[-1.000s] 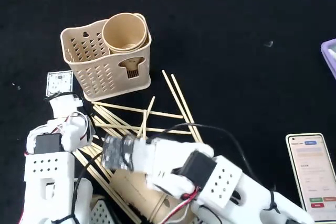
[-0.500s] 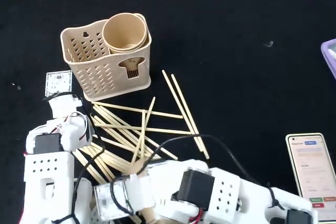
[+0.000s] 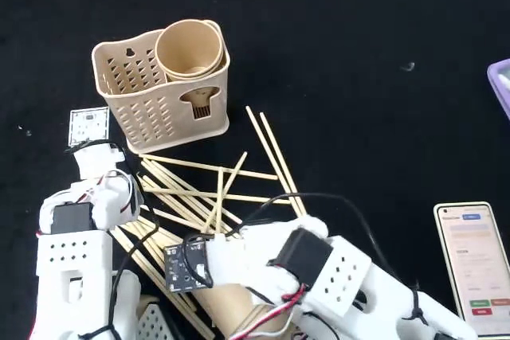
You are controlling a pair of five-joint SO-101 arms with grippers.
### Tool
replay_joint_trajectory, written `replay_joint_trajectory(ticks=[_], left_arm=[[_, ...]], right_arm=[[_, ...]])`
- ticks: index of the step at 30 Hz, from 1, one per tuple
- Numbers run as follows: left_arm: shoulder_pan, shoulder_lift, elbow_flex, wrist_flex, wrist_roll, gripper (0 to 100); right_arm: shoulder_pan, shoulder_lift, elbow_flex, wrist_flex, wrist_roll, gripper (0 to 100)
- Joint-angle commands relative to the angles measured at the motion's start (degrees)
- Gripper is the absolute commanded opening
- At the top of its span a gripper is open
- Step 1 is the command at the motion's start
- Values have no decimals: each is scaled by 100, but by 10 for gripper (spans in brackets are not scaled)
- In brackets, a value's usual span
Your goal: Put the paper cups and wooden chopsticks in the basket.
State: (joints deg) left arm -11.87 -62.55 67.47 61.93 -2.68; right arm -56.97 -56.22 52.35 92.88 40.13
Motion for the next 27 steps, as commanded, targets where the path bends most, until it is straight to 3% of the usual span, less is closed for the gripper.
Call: replay_joint_trajectory(ticks=[1,4,6,13,16,19,24,27], left_arm=[[-48,-9,-215,-105,18,166],[4,-9,-215,-44,-79,166],[57,-9,-251,44,-149,166],[901,-9,-321,352,-176,167],[1332,0,-769,879,-220,167],[1789,0,-1446,1477,-703,167],[2844,0,-2105,2207,-1793,167],[3653,0,-2290,2312,-1908,167]], right_arm=[[-237,-92,-268,26,-141,252],[-26,-92,-716,387,44,252],[571,-92,-1059,431,220,252],[4677,-57,-1912,422,246,252],[6356,-48,-1930,246,35,252],[7657,-40,-1833,0,-35,252],[8967,-40,-1648,-325,-26,252],[9415,-40,-1499,-492,-35,252]])
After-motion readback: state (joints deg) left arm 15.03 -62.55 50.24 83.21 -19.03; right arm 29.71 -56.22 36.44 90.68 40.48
